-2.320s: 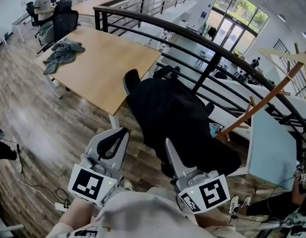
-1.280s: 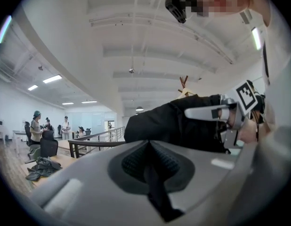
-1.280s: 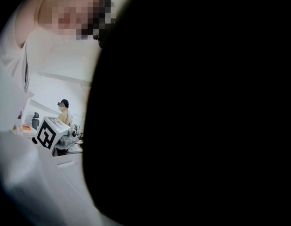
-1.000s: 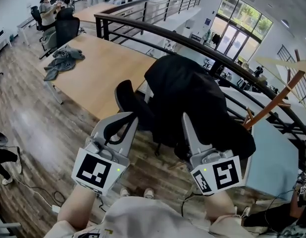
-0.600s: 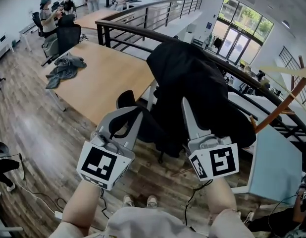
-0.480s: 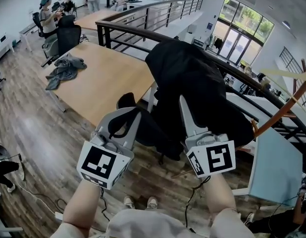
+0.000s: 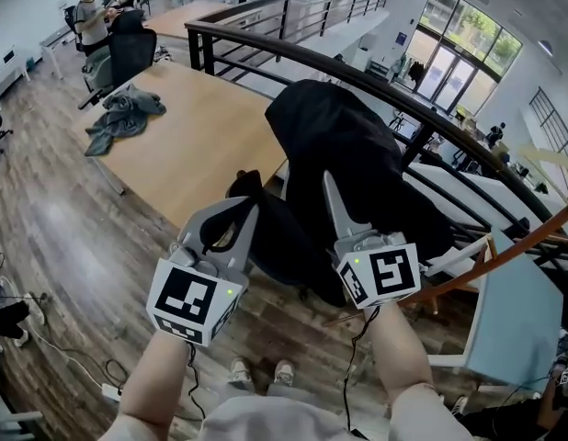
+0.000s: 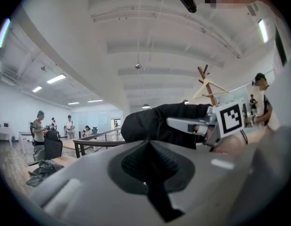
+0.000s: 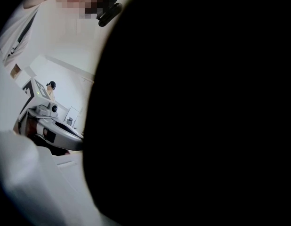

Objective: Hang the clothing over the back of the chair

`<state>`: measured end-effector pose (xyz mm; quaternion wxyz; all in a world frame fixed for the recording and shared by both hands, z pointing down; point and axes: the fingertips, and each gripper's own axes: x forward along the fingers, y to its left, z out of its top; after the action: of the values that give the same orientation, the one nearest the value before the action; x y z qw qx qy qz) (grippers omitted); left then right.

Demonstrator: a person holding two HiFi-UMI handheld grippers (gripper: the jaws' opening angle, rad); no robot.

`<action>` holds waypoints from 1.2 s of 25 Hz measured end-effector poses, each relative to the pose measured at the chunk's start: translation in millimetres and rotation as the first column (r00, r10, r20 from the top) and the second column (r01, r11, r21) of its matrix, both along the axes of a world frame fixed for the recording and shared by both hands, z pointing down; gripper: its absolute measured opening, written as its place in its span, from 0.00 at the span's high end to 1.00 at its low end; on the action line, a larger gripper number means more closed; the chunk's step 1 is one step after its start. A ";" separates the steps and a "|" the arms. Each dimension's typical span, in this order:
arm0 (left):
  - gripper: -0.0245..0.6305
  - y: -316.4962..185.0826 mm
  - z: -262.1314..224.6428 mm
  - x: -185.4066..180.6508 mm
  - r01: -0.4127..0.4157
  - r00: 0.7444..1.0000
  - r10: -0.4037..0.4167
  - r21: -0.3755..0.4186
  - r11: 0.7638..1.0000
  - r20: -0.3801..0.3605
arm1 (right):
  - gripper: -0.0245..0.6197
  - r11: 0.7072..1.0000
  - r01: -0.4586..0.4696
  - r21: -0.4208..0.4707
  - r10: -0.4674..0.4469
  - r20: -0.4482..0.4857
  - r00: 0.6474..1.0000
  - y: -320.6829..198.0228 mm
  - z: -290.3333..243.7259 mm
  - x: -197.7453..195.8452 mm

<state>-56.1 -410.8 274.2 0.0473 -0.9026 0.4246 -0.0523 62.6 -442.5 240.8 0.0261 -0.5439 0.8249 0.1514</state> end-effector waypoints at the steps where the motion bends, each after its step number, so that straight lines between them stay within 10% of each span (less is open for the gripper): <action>1: 0.96 -5.9 7.6 -4.9 0.010 1.000 -0.010 -0.011 1.000 0.003 | 0.76 1.000 0.010 -0.006 -0.010 -0.001 1.000 -4.8 7.3 -6.0; 12: 0.96 -31.8 60.8 -34.3 0.045 0.996 -0.039 -0.072 0.996 0.084 | 0.76 0.968 0.120 -0.218 -0.104 0.082 0.991 -33.2 92.6 -66.6; 30: 0.96 1.6 56.2 -101.3 0.149 0.989 -0.149 -0.089 0.985 0.008 | 0.76 0.844 0.328 -0.424 -0.193 0.332 0.924 19.4 101.8 -147.5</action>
<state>-157.4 -409.2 330.4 0.0031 -0.8696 0.4879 -0.0754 -84.9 -423.1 342.7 0.0284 -0.4312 0.8915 -0.1361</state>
